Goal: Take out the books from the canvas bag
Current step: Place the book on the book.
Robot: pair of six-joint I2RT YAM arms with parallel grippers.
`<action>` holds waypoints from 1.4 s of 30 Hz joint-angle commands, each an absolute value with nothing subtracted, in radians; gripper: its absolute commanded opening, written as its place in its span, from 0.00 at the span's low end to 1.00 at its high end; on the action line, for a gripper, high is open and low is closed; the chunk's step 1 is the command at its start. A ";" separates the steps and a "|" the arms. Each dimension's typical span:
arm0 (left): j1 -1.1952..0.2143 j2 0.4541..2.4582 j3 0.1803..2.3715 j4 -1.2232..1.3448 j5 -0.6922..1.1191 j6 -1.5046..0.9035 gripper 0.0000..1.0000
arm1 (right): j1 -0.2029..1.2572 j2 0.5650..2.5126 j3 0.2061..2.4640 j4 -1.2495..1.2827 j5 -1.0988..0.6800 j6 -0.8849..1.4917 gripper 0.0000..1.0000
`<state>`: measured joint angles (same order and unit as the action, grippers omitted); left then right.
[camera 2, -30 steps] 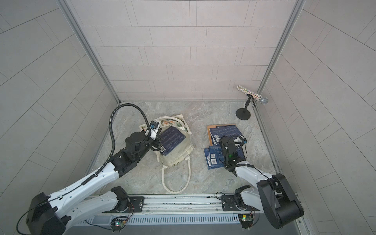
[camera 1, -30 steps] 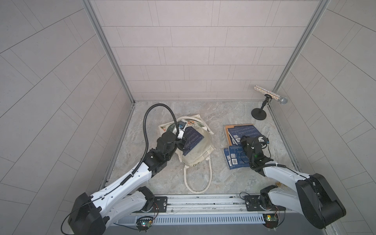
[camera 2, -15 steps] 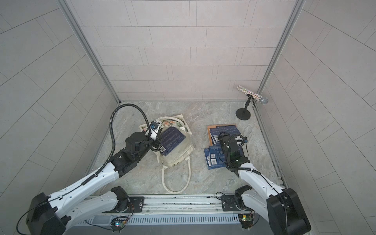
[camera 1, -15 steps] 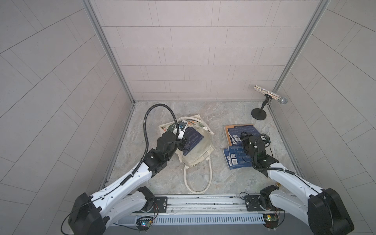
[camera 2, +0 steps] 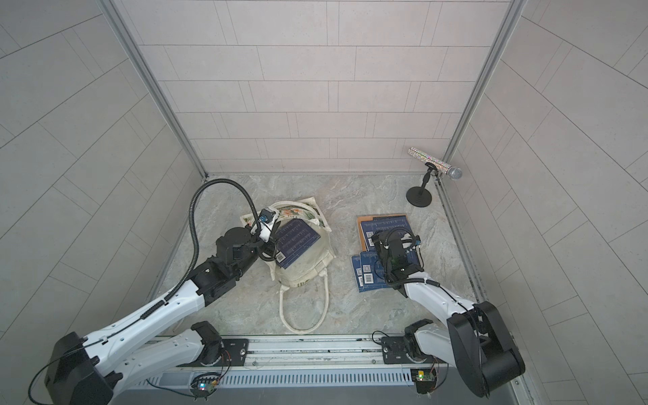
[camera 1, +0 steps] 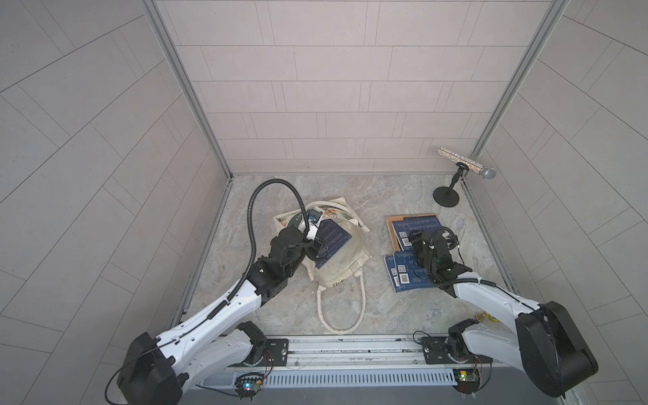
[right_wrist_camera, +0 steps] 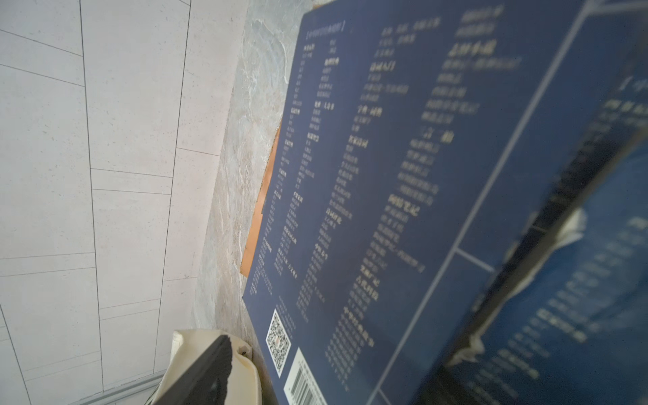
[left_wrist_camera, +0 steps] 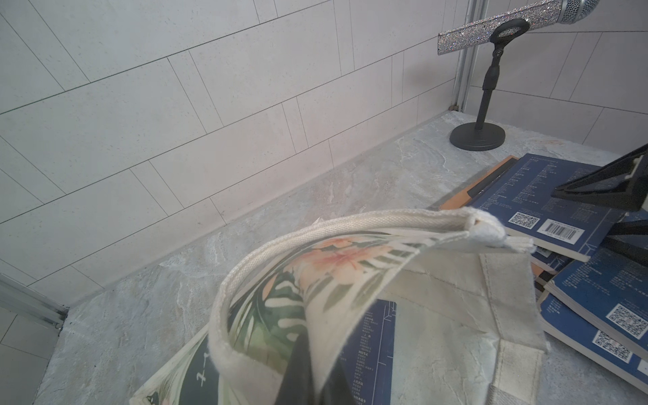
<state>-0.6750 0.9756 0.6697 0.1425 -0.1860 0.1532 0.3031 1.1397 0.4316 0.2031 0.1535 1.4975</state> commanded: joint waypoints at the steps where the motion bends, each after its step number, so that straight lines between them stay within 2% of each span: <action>1: -0.670 0.972 0.710 0.140 -0.181 0.147 0.00 | 0.310 1.086 0.430 0.161 0.155 1.506 0.81; 6: -0.671 0.970 0.709 0.138 -0.180 0.149 0.00 | 0.308 1.075 0.435 0.129 0.176 1.486 0.83; 14: -0.670 0.969 0.708 0.137 -0.178 0.153 0.00 | 0.307 1.215 0.523 0.161 0.117 1.446 0.84; 25: -0.669 0.966 0.710 0.136 -0.172 0.150 0.00 | 0.308 1.033 0.462 -0.085 0.125 1.488 0.88; 29: -0.670 0.957 0.708 0.135 -0.171 0.150 0.00 | 0.320 0.970 0.490 -0.145 0.106 1.363 0.90; 34: -0.670 0.947 0.703 0.142 -0.135 0.158 0.00 | 0.464 0.909 0.526 -0.162 0.152 1.243 0.91; 42: -0.671 0.928 0.690 0.159 -0.083 0.150 0.00 | 0.863 0.976 0.537 -0.005 0.321 1.132 0.91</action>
